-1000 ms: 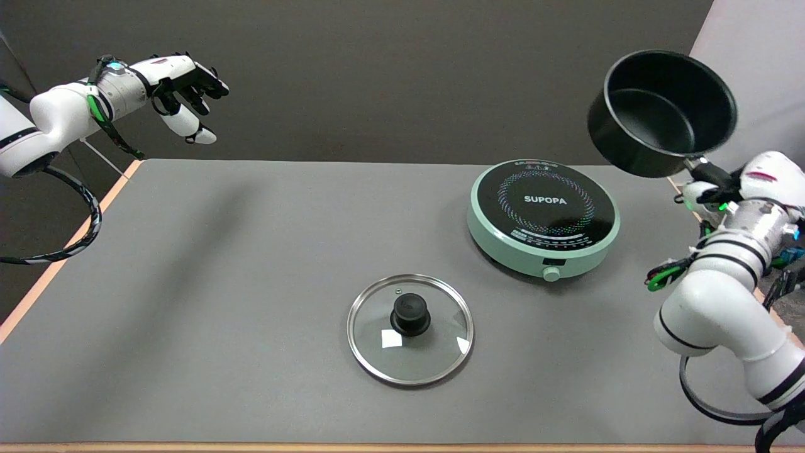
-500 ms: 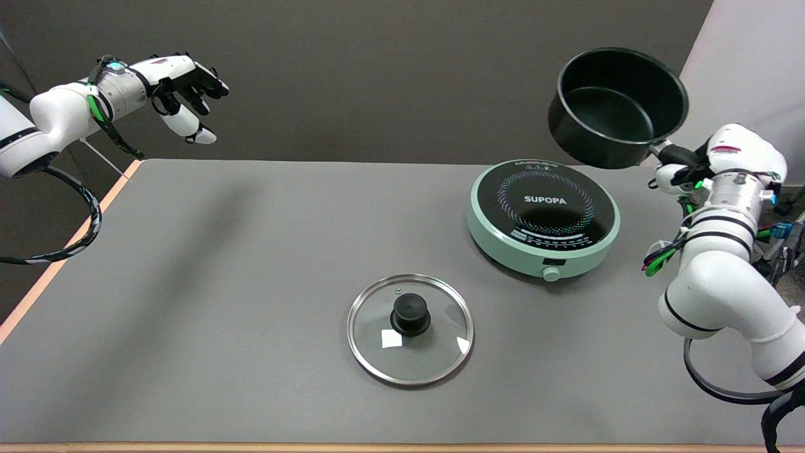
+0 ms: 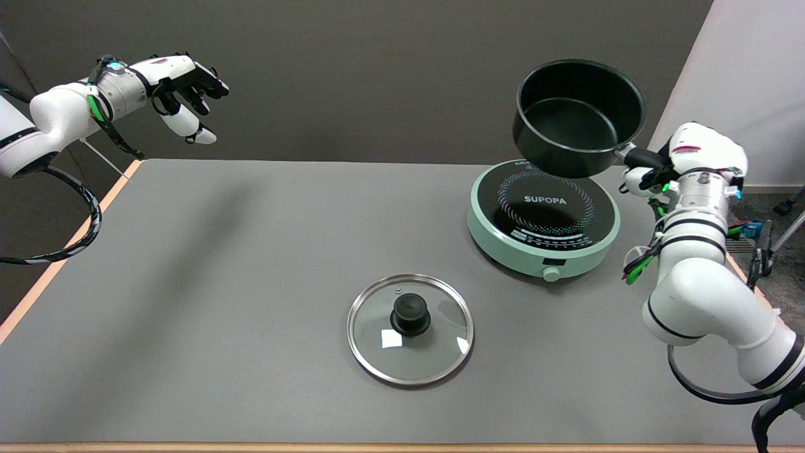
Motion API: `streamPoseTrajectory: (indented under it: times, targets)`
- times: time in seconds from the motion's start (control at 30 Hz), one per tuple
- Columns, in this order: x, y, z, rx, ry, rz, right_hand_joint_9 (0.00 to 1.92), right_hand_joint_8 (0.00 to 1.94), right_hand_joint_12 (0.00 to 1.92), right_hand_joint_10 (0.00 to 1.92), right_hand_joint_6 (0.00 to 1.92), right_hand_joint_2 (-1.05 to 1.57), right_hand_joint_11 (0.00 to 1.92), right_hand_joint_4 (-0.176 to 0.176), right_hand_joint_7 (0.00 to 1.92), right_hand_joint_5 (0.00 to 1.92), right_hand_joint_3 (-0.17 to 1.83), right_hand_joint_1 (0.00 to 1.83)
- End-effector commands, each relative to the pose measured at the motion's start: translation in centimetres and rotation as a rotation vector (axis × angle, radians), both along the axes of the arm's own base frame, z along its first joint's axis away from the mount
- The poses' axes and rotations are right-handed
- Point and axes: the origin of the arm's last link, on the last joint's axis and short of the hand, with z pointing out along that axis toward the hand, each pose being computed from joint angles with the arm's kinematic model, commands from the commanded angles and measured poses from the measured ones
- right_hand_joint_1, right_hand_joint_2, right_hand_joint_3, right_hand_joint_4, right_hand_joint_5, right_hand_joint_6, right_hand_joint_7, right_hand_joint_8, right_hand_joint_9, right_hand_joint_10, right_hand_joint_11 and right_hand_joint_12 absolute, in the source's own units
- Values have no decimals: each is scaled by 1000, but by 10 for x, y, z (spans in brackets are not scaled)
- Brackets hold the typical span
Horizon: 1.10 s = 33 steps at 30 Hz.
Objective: Place the pot onto the induction cooker.
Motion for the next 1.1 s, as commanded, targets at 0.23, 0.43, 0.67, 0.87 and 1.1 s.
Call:
streamPoseTrajectory:
  times: [0.23,0.43,0.67,0.87,1.1]
  targets:
    - [-25,11,-29,25,14,-64,1476,1476,1476,1476,1476,994,1476,-107,1476,1476,980,1195]
    - [-31,21,-23,-6,5,-64,1468,1468,1468,1468,1468,961,1468,-104,1468,1468,1020,1198]
    - [-37,32,-21,-17,21,-64,1468,1468,1468,1468,1468,932,1468,-104,1468,1468,1049,1201]
    - [-36,33,-25,5,37,-43,1467,1467,1467,1467,1467,914,1467,-103,1467,1467,1068,1204]
    - [-40,26,-37,75,24,-47,1462,1462,1462,1462,1462,904,1462,-103,1462,1462,1083,1206]
